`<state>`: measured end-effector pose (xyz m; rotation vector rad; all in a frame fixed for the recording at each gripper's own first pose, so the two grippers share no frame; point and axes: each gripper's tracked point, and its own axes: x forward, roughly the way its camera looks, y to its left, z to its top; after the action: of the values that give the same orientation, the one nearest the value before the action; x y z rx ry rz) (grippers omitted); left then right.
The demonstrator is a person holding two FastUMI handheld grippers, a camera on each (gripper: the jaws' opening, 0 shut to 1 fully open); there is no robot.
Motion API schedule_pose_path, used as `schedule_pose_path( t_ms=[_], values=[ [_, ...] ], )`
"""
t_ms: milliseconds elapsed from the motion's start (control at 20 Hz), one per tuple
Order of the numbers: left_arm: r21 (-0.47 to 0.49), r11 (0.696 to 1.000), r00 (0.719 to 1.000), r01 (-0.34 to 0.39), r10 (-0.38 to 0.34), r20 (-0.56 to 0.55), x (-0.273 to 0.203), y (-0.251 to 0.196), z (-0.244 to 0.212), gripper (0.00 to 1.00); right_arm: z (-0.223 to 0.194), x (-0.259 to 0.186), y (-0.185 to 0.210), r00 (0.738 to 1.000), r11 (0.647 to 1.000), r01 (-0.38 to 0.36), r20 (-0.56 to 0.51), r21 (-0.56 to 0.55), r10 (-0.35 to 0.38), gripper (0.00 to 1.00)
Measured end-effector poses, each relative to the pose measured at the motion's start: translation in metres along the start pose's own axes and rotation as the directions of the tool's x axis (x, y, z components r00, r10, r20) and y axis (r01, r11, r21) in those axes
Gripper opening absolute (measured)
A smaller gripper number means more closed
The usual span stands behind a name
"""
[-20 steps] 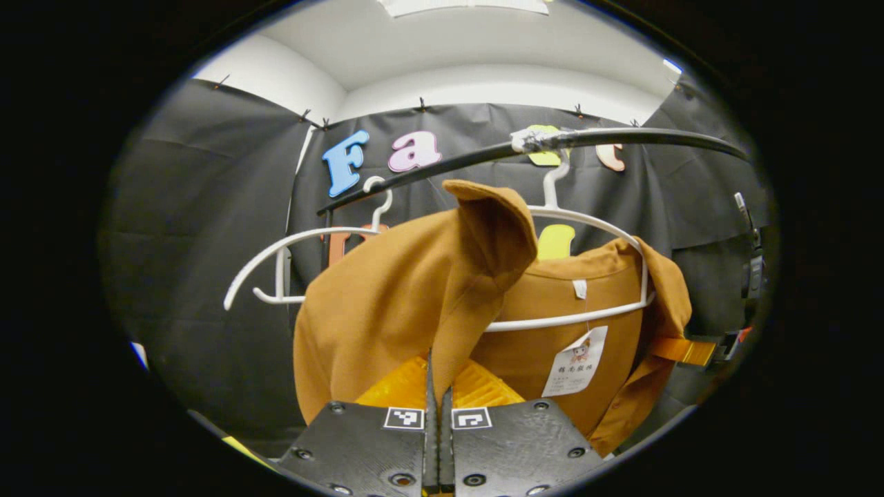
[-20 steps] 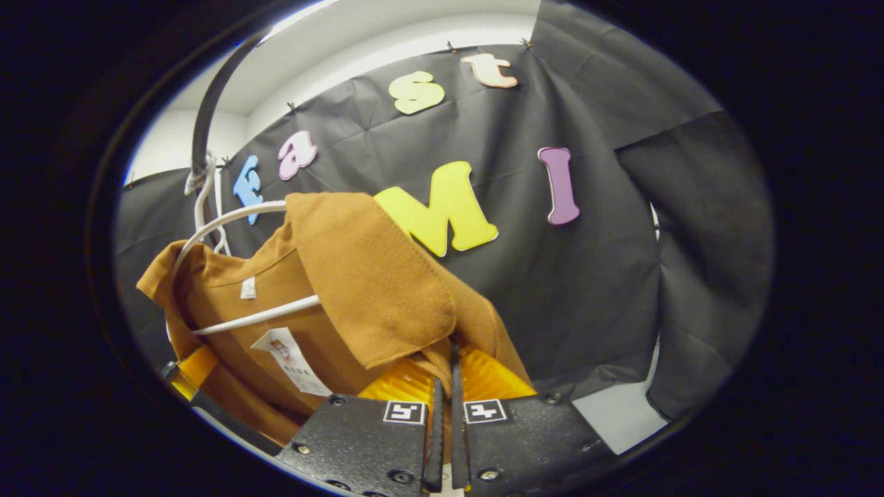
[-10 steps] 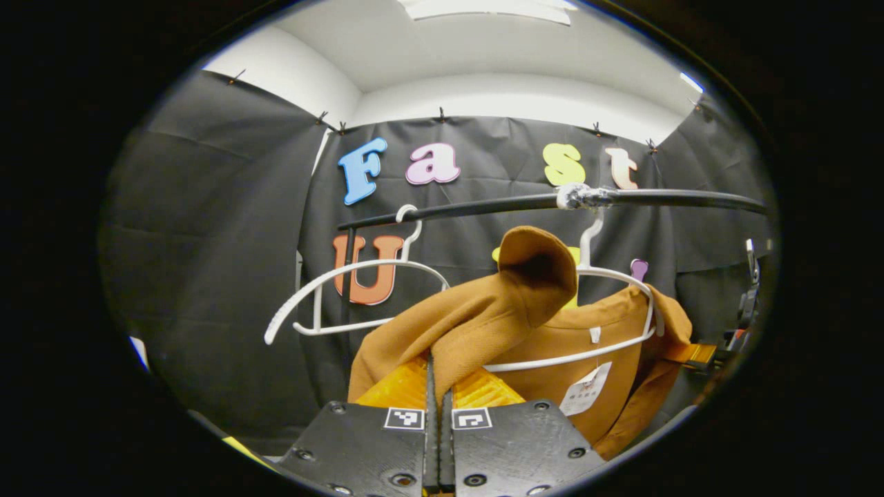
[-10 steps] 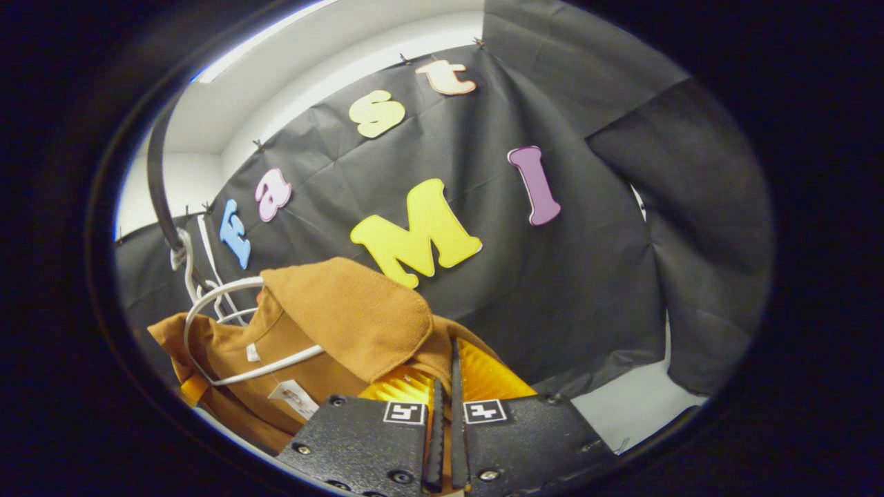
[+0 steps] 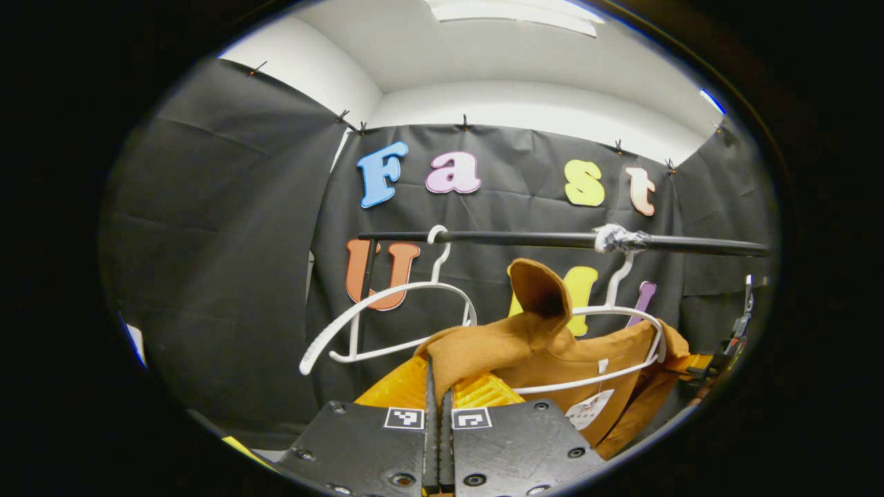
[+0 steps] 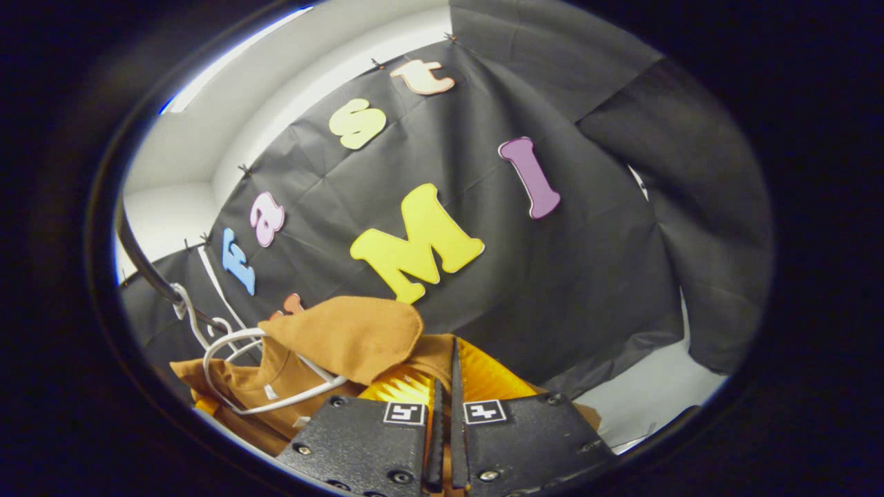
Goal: Grasp the clothes on the hanger with both hands and then place them into the laundry hamper below.
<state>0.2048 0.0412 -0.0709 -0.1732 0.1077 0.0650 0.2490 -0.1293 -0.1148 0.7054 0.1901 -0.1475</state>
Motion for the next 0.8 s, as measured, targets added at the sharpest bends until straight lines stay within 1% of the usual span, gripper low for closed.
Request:
schedule_pose_path(
  t_ms=[100,250,350,450,500,550,600,650,700,750,800],
  values=[
    [-0.013,1.0,1.0,-0.003,0.003,-0.003,0.003,0.005,0.004,0.01,0.002,0.004,0.001,1.0,1.0,-0.017,-0.014,0.014,0.017,0.06],
    [-0.027,1.0,1.0,0.005,-0.005,-0.009,0.008,0.013,0.012,0.01,0.014,0.006,0.006,0.997,0.995,-0.064,-0.029,0.077,0.066,0.07],
    [-0.052,0.999,1.0,0.01,-0.01,-0.008,0.01,0.02,0.019,0.01,0.023,0.009,0.007,0.995,0.988,-0.09,-0.025,0.128,0.093,0.07],
    [-0.101,0.995,1.0,0.014,-0.016,-0.019,0.012,0.028,0.021,0.01,0.03,0.001,0.01,0.993,0.98,-0.111,-0.027,0.162,0.117,0.07],
    [-0.113,0.993,0.999,0.023,-0.027,-0.029,0.014,0.028,0.019,0.05,0.032,0.001,0.013,0.991,0.977,-0.121,-0.034,0.176,0.128,0.07],
    [-0.102,0.994,0.998,0.028,-0.033,-0.05,0.016,0.029,0.014,0.05,0.038,0.002,0.016,0.99,0.974,-0.137,-0.02,0.182,0.143,0.07],
    [-0.091,0.996,0.998,0.026,-0.031,-0.056,0.016,0.033,0.012,0.01,0.046,0.013,0.021,0.989,0.975,-0.145,-0.012,0.165,0.15,0.07],
    [-0.092,0.995,0.998,0.034,-0.04,-0.058,0.017,0.035,0.014,0.01,0.048,0.021,0.022,0.988,0.978,-0.149,-0.014,0.148,0.153,0.07],
    [-0.099,0.994,0.998,0.038,-0.043,-0.05,0.019,0.04,0.018,0.05,0.048,0.022,0.022,0.988,0.979,-0.147,-0.022,0.14,0.152,0.07],
    [-0.113,0.993,0.998,0.032,-0.039,-0.055,0.021,0.045,0.02,0.01,0.049,0.025,0.022,0.987,0.978,-0.153,-0.031,0.142,0.159,0.07],
    [-0.131,0.991,0.997,0.032,-0.041,-0.069,0.022,0.049,0.019,0.01,0.052,0.026,0.026,0.985,0.976,-0.162,-0.039,0.148,0.17,0.07]
  ],
)
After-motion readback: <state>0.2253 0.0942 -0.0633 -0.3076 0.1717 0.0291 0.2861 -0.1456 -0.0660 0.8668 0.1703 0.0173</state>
